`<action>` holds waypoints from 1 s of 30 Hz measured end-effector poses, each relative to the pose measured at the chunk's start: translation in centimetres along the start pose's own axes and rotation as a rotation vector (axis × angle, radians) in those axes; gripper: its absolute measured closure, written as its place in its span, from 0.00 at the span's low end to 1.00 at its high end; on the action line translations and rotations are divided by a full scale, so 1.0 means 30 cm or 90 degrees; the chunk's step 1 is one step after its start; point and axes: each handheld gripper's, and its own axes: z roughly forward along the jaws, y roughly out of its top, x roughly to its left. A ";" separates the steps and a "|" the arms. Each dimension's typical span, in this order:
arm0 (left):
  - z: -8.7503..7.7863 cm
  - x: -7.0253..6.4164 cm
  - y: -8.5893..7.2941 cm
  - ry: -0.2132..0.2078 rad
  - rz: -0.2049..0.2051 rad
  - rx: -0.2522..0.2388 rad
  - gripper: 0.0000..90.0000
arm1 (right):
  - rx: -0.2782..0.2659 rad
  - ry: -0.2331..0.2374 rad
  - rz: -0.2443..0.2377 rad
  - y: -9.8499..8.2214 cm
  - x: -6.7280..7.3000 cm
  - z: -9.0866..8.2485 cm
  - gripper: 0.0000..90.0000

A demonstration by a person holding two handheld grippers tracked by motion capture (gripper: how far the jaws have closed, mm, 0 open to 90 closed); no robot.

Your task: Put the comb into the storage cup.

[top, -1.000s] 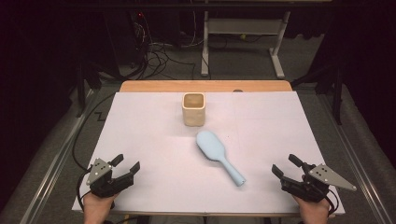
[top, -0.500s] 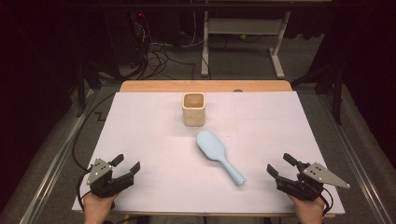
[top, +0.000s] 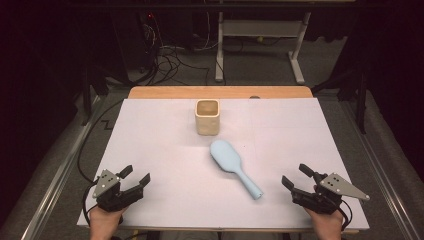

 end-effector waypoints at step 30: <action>0.001 0.000 0.000 0.002 -0.002 0.001 0.32 | 0.002 0.031 -0.016 0.009 0.046 0.042 0.27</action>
